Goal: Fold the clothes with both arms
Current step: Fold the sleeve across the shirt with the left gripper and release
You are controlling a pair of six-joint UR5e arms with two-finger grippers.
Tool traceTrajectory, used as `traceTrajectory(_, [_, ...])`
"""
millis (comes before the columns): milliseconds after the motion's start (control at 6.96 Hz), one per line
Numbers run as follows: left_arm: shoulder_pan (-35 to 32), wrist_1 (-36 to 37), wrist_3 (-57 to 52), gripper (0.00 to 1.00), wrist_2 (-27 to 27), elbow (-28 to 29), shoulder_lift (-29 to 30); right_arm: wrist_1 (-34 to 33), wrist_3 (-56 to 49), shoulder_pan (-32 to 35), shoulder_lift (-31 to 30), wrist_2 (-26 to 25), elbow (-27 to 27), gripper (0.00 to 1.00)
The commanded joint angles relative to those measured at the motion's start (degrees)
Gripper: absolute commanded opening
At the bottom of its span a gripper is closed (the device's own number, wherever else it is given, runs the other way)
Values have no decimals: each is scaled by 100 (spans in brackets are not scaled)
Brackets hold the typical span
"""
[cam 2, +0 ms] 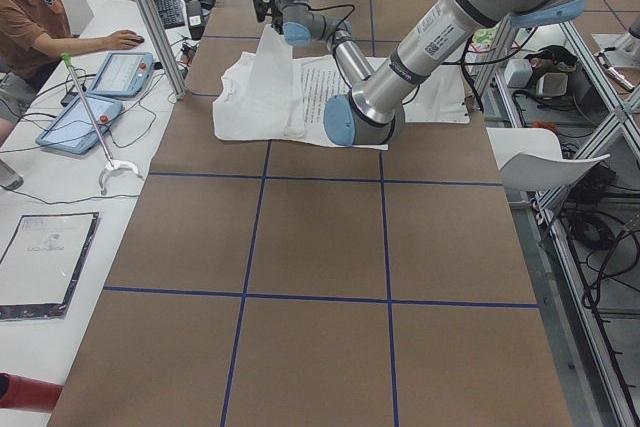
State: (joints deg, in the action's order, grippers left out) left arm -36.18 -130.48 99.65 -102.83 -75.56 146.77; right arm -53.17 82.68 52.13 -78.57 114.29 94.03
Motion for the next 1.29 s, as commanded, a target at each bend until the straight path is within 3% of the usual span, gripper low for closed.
traceTrajectory(0, [181,-529,46,0,245,742,194,0,-16,8,-36,-3,-16,100])
traceTrajectory(144, [373,-731,55,13,472,979,307,0,-15,-1,-36,-3,-16,100])
traceTrajectory(287, [540,-759,55,62,587,1129,517,0,-15,-1,-45,-3,-8,100])
traceTrajectory(431, [612,-777,64,74,588,1087,563,0,19,-1,-45,-3,10,100])
traceTrajectory(718, [665,-751,64,77,580,730,328,0,186,-62,-45,-3,80,100])
traceTrajectory(862, [656,-707,64,77,510,-13,-231,0,674,-385,-10,-72,185,100])
traceTrajectory(1149, [569,-681,-58,75,500,-1325,-1470,-70,1685,-1550,-10,-1103,780,100])
